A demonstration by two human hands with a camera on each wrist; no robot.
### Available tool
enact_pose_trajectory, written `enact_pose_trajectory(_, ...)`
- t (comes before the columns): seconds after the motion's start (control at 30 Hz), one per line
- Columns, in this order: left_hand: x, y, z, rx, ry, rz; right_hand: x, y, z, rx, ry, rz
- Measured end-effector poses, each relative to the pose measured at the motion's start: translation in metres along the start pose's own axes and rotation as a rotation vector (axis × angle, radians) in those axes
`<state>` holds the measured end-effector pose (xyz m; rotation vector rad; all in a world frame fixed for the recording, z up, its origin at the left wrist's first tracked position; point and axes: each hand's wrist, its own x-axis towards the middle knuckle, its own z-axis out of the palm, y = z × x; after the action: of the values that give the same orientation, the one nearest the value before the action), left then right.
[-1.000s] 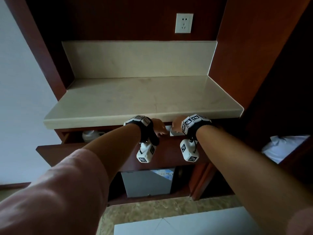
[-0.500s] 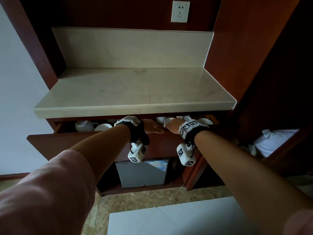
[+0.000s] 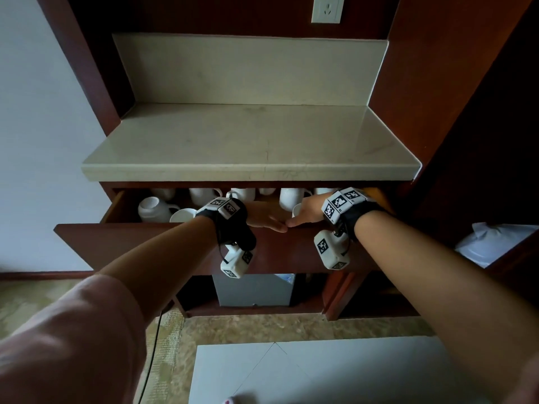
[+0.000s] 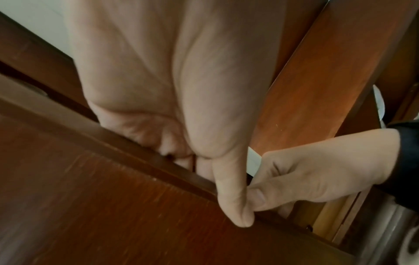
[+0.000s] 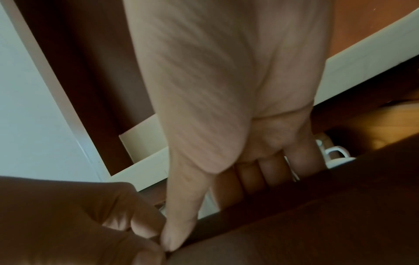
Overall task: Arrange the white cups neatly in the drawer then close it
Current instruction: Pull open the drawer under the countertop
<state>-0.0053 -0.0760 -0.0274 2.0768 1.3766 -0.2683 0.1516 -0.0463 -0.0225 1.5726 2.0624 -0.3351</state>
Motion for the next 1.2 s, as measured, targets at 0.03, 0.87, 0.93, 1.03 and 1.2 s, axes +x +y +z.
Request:
enact_pose_trajectory(0.03,-0.002,0.001,0.002,-0.008,-0.009,-0.012,-0.001,0.0,0.002,-0.013,0.0,-0.01)
enact_pose_trajectory(0.87,-0.051,0.019,0.055,-0.08,0.039,0.091,-0.076,-0.003,0.06,0.3,0.12,-0.095)
enact_pose_trajectory(0.93,-0.054,0.019,0.062,-0.082,0.03,0.092,-0.079,-0.003,0.069,0.319,0.115,-0.087)
enact_pose_trajectory(1.03,-0.051,0.017,0.068,-0.091,0.007,0.072,-0.083,-0.003,0.078,0.374,0.1,-0.086)
enact_pose_trajectory(1.2,-0.046,0.017,0.074,-0.087,-0.102,-0.013,-0.099,-0.009,0.082,0.384,0.087,-0.068)
